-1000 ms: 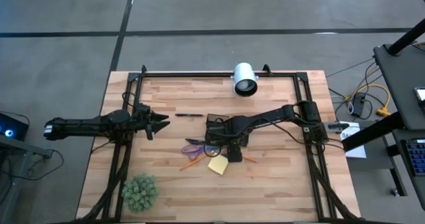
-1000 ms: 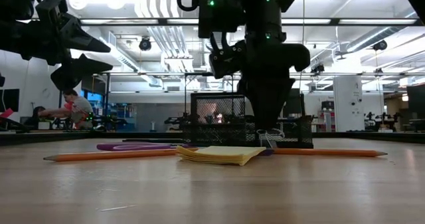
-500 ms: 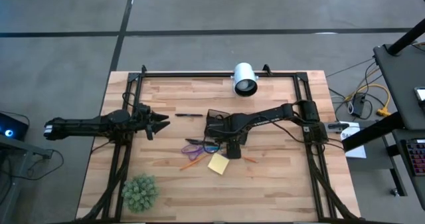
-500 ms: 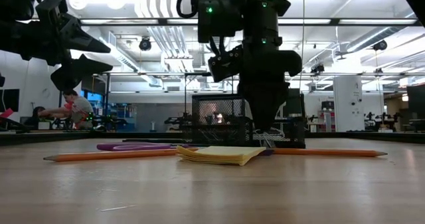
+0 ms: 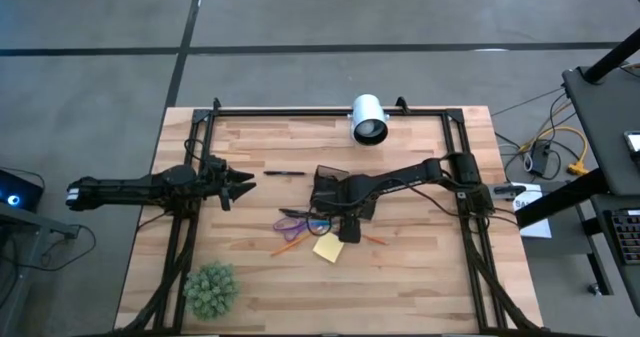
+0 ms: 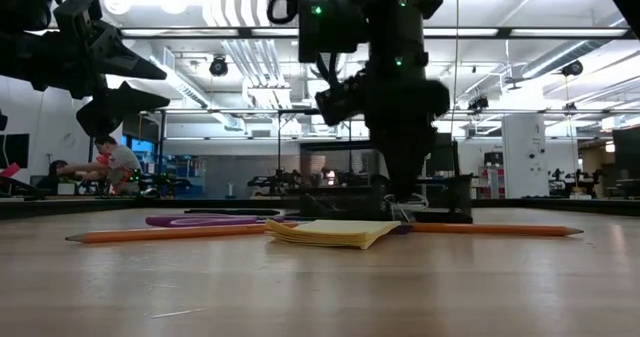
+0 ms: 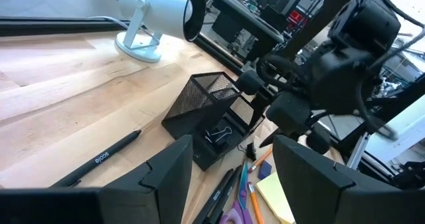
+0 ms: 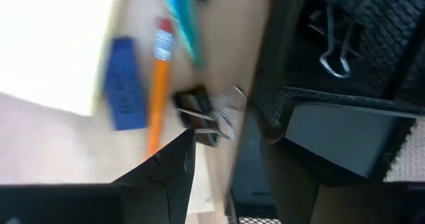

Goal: Pick and place office supplies into organizer
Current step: Put the black binder clip into the black mesh organizer

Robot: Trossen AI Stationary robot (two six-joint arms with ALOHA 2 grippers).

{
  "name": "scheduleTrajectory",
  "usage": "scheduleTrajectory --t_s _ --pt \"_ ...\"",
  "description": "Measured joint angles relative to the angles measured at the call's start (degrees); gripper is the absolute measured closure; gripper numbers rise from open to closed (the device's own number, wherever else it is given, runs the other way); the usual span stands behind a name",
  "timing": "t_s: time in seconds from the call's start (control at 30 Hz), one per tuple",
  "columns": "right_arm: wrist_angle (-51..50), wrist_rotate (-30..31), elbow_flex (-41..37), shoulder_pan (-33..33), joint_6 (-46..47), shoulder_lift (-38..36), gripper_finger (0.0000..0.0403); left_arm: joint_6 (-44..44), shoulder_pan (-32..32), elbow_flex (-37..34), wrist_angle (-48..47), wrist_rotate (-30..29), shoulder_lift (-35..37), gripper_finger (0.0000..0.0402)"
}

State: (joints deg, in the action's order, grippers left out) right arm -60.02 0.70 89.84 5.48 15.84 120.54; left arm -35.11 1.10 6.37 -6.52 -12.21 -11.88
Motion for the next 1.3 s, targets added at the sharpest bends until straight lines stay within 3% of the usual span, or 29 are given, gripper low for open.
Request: scheduleTrajectory --t_s 0.07,0.37,0.93,1.3 --pt "-1.47 2.38 0.52 0.04 3.86 0.22 0.0245 0.00 0.00 0.00 0.00 0.00 -0.02 0.0207" --pt "-4.40 2.27 2.24 0.65 7.41 0.23 0.0216 0.00 0.02 0.00 0.00 0.00 0.02 0.0207" --pt "-1.37 0.73 1.77 2.79 6.06 2.10 0.0211 0.06 0.01 0.00 0.00 0.00 0.02 0.0207" --pt "2.32 -2.18 1.80 2.64 3.89 2.20 0.0223 5.53 0.00 0.00 0.00 0.07 0.01 0.0207"
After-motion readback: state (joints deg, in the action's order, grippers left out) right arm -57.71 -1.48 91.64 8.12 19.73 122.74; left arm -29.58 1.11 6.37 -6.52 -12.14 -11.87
